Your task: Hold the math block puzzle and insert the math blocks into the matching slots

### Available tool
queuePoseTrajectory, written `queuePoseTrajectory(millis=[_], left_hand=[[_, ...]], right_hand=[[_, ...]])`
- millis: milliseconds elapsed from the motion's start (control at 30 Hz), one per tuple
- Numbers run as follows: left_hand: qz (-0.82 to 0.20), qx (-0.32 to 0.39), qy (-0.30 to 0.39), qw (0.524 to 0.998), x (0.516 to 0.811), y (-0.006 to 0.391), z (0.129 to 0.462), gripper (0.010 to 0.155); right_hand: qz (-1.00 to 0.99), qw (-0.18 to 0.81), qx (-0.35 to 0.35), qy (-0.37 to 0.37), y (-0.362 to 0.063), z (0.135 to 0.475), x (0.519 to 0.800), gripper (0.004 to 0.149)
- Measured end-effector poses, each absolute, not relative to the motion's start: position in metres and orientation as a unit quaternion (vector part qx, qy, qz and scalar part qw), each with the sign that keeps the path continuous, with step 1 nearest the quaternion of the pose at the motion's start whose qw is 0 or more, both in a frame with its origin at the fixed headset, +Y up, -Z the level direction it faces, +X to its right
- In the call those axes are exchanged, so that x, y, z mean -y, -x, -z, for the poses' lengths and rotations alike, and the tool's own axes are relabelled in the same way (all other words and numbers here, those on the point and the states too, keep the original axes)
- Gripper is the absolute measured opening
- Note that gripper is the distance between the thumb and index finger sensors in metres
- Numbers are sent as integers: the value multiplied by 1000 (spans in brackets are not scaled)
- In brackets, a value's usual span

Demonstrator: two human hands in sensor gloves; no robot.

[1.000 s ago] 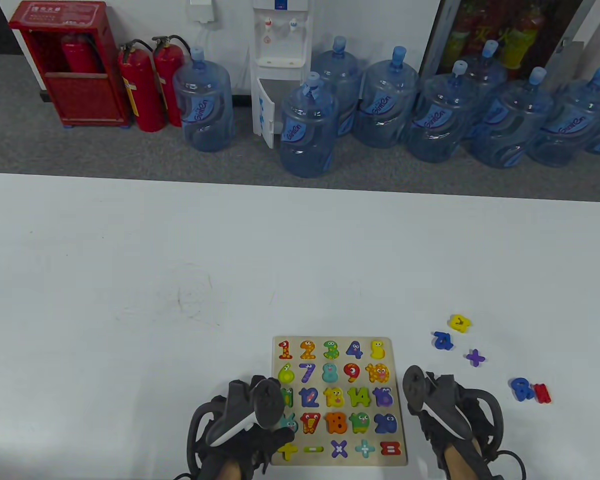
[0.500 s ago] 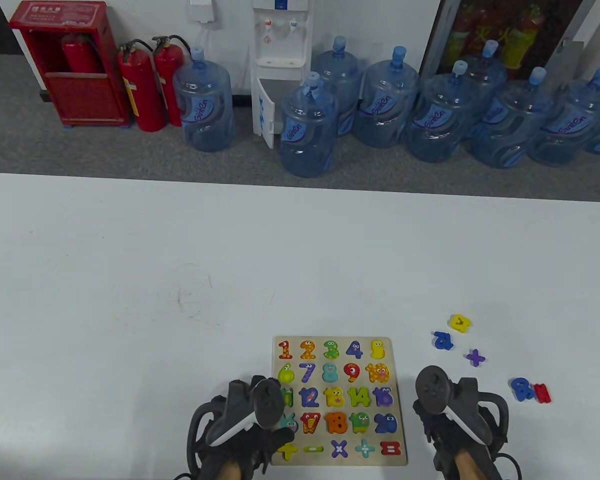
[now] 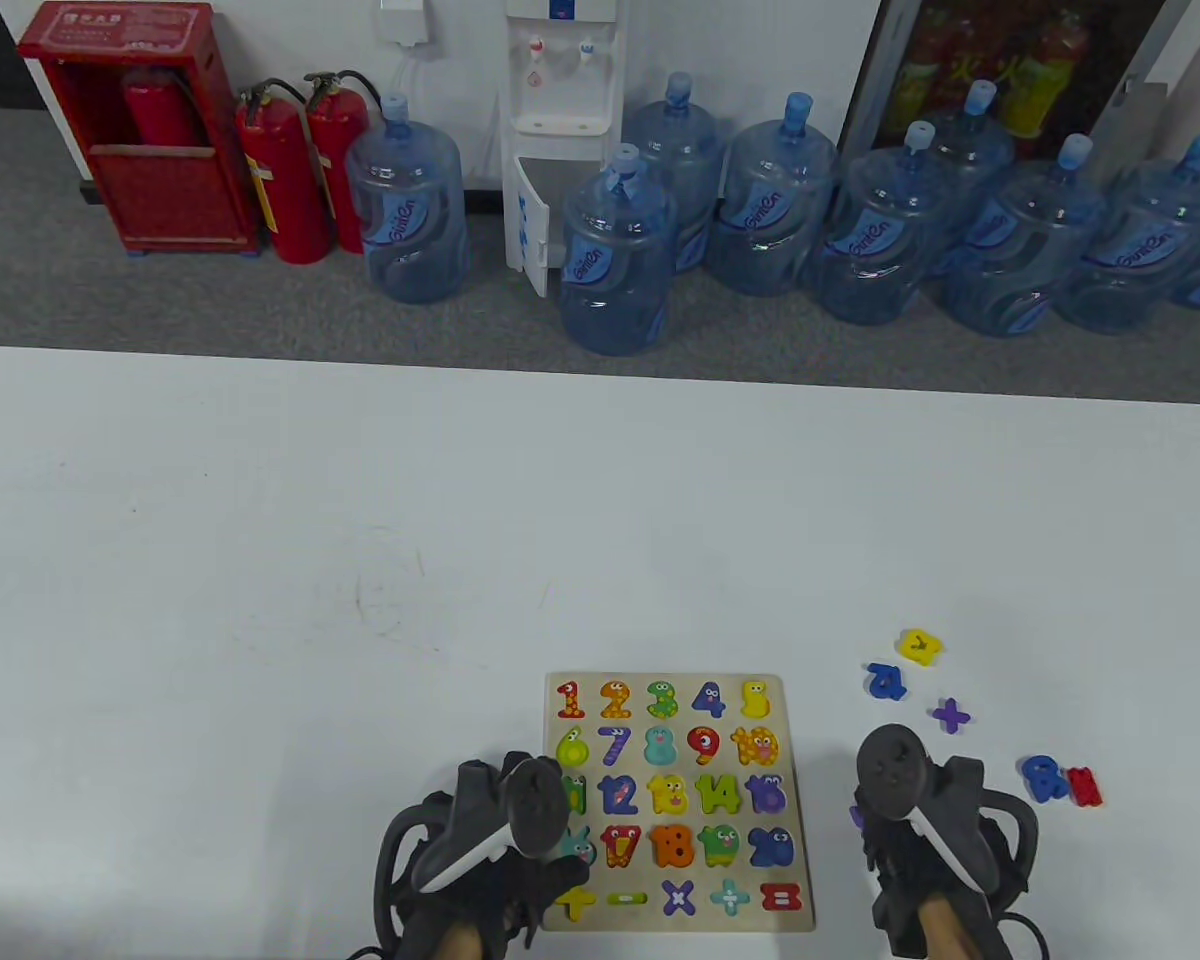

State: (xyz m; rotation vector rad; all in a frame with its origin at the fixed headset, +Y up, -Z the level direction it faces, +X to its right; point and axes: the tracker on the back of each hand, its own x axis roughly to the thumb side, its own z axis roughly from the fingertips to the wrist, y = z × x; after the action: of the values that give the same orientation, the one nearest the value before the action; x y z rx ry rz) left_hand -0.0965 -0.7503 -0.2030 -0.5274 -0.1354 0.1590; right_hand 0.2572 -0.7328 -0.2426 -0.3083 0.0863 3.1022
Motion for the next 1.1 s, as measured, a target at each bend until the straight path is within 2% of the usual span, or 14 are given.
queuePoseTrajectory(millis=[267, 400, 500, 633, 733, 1100], left_hand=[[-79, 67, 261, 960, 750, 96, 203, 87], [-79, 67, 261, 960, 750, 96, 203, 87], [-79, 67, 260, 960, 750, 96, 203, 87], [-80, 68, 260, 960, 751, 96, 203, 87], [-79, 67, 260, 960, 750, 96, 203, 87], [-77, 68, 260, 960, 750, 96, 203, 87]], right_hand=[[-993, -49, -42, 103, -259, 243, 735, 49], [-996, -58, -67, 8, -246, 232, 728, 60], [-993, -71, -89, -13, -238, 232, 733, 67], [-990, -102, -96, 3, -236, 236, 741, 61], [-993, -70, -93, 13, -239, 237, 743, 59], [-991, -114, -57, 44, -236, 240, 745, 62]])
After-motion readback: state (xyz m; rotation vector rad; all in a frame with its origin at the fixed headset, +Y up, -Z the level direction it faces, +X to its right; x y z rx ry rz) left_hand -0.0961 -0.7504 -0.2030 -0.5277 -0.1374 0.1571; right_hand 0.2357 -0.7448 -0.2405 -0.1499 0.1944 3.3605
